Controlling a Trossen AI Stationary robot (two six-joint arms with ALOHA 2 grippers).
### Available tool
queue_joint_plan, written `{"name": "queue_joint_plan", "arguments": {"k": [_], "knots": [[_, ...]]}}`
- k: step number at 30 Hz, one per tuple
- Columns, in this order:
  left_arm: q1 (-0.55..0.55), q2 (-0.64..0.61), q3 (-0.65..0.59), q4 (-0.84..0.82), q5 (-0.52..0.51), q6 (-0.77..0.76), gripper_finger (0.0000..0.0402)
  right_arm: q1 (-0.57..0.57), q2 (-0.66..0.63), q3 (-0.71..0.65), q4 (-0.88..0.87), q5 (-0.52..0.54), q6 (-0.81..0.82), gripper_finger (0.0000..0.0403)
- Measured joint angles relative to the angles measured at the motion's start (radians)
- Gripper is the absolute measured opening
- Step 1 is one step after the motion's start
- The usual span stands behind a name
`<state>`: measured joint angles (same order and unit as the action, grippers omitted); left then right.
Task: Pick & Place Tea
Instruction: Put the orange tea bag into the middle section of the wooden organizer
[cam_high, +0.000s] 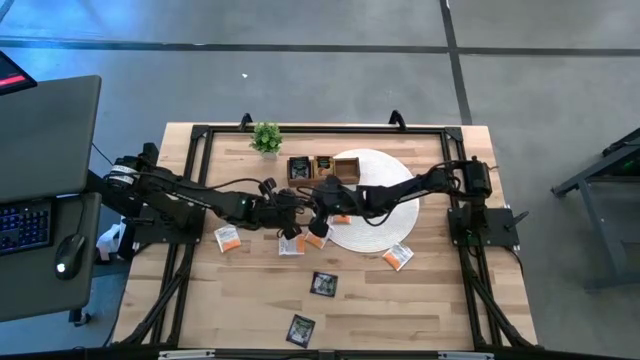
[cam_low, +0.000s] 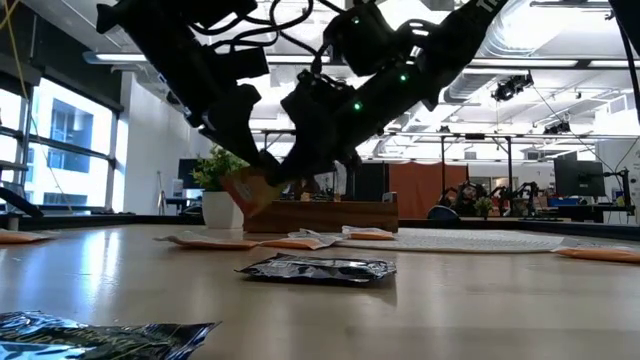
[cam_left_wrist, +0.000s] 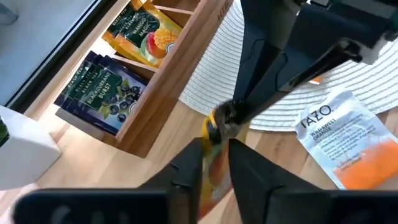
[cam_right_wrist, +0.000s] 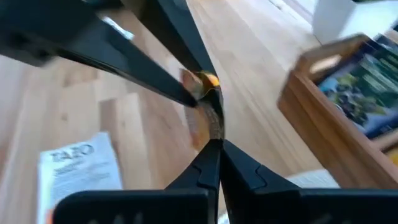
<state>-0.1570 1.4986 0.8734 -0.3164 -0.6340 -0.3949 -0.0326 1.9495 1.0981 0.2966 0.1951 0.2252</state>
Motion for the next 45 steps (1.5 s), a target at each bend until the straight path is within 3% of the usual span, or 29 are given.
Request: {"name": "queue_joint_plan", "arguments": {"k": [8,16,18,22,31,45], "knots": [[0.000,-0.007,0.001,-0.045,0.043,-0.001,0.0150,-0.003,-0.019,-0.001,-0.095,0.044,-0.070,0.0002],[0.000,-0.069,0.001,-0.255,0.042,-0.010,0.0158,-0.066,-0.248,-0.001,-0.305,0.146,-0.350,0.0001],[0.000,-0.073,0.002,-0.269,0.039,-0.007,0.0158,-0.109,-0.291,0.000,-0.327,0.107,-0.390,0.0001],[0.000,-0.071,0.002,-0.265,-0.001,0.025,0.0158,-0.208,-0.308,0.002,-0.386,-0.081,-0.434,0.0001],[0.000,-0.068,0.002,-0.261,-0.065,0.031,0.0158,-0.325,-0.234,0.000,-0.480,-0.234,-0.474,0.0000],[0.000,-0.068,0.001,-0.254,-0.080,-0.021,0.0158,-0.348,-0.164,0.000,-0.447,-0.211,-0.573,0.0007]]}}
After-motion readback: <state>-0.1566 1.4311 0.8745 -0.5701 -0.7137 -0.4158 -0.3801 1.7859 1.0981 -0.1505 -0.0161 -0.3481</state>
